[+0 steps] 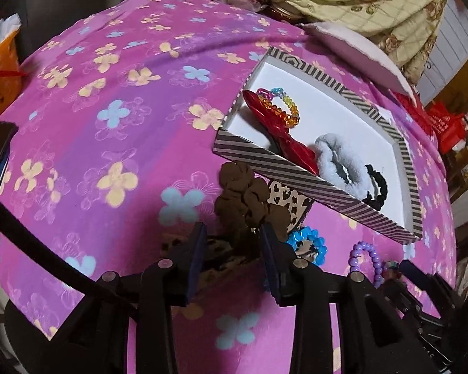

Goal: Organize jewelry
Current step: 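Grasp the leopard-print brown bow with the left tool while the right grasps the purple beaded bracelet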

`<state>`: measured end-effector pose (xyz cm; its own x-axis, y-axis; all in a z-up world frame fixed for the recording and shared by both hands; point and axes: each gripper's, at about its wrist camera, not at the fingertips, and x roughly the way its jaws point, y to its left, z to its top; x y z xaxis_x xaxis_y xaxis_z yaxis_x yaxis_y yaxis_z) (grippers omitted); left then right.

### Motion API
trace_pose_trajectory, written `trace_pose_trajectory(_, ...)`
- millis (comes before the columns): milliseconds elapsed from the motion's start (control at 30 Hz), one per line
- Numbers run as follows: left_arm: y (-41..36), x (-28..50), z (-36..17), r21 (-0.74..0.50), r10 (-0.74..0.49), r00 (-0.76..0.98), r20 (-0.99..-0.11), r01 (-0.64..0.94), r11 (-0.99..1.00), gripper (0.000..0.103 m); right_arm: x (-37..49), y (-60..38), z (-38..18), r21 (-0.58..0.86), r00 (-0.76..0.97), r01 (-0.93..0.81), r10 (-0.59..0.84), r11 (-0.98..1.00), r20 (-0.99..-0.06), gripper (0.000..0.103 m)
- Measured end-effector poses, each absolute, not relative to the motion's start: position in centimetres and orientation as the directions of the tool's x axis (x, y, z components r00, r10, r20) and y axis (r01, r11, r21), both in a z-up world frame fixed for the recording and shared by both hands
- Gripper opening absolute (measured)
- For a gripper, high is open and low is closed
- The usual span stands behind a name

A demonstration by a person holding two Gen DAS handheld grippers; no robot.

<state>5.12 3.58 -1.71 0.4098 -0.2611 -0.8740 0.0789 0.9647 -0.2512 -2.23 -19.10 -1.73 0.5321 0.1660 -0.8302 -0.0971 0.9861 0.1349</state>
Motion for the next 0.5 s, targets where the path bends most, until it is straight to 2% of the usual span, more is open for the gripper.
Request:
trace_pose_trajectory(100,3.3,5.8,-2.3,-0.234,-0.244,0.393,-0.887,0.074,0.969,0.056,-1.2,-19.3,-2.4,0.103,0.527,-0.094,0.137,0.990,-0.839,0.046)
trace_pose_trajectory(300,3.0,6.4,-3.3,-0.227,-0.239,0.379,-0.894,0.076,0.971,0.056,-0.4,-18.8,-3.9,0.060,0.491,-0.146,0.125,0.987,-0.862,0.040)
trace_pose_trajectory(333,3.0,6.4,-3.3,-0.230,-0.243,0.386,-0.890,0.079,0.970,0.055,-0.3,-18.7,-4.2,0.046,0.487,-0.152,0.116,0.987,-0.866,0.033)
trace_pose_trajectory(367,3.0,6.4,-3.4,-0.236,-0.249,0.392,-0.886,0.080,0.968,0.051,-0.2,-18.5,-4.4,0.036,0.484,-0.156,0.108,0.987,-0.869,0.030)
trace_pose_trajectory(433,2.9,6.4,-3.3,-0.256,-0.271,0.392,-0.879,0.092,0.962,0.040,-0.2,-18.3,-4.5,0.005,0.502,-0.171,0.091,0.985,-0.860,0.015)
trace_pose_trajectory(467,2.8,6.4,-3.2,-0.242,-0.260,0.393,-0.882,0.095,0.966,0.034,-0.2,-18.2,-4.5,-0.004,0.504,-0.178,0.088,0.984,-0.859,0.012)
trace_pose_trajectory(500,2.8,6.3,-3.0,-0.232,-0.251,0.398,-0.883,0.095,0.968,0.033,-0.1,-18.1,-4.4,-0.001,0.506,-0.186,0.095,0.983,-0.858,0.011)
